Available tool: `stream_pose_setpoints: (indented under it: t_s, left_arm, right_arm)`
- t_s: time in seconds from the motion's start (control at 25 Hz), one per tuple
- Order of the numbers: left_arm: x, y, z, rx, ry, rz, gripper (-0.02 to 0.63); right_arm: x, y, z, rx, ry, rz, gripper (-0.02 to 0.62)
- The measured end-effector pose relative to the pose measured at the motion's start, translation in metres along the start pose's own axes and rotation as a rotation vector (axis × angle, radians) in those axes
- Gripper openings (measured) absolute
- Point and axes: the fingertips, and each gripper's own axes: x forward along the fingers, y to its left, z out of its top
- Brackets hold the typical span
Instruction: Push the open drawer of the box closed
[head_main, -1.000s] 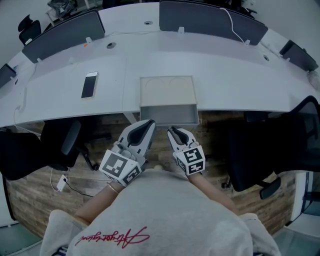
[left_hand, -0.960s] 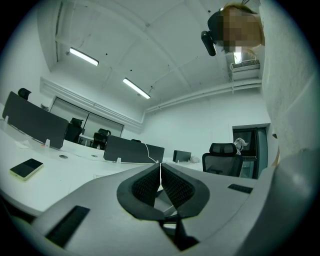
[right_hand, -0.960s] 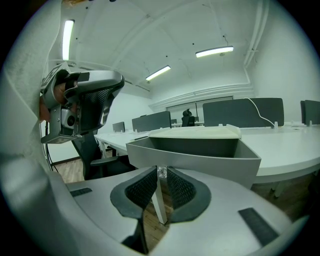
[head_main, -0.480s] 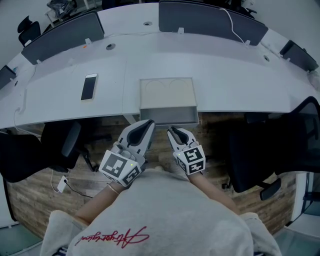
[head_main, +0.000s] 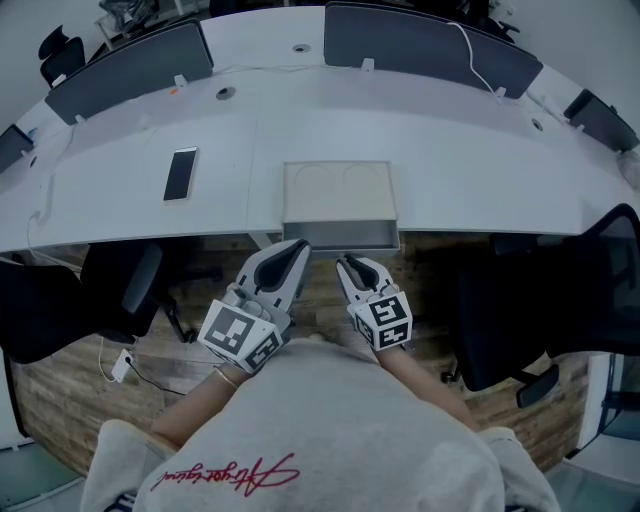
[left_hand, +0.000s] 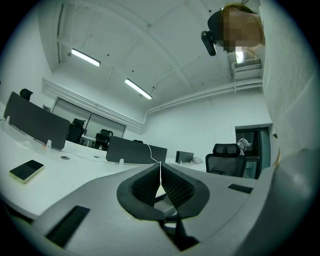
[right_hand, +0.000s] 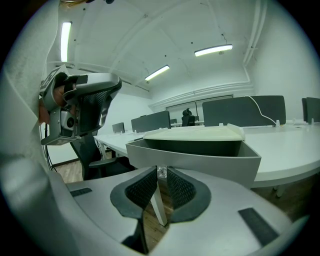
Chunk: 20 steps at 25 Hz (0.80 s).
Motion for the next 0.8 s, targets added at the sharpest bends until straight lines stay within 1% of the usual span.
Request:
stream_pose_setpoints:
  t_s: [0.8]
  left_arm:
    - [-0.0063,0.0051,0.0004,-0.001,-0.009,0.008,0.02]
  right_arm:
    - [0.0043,-0.0047,0.0019,0.012,-0.008,-0.014,0.071]
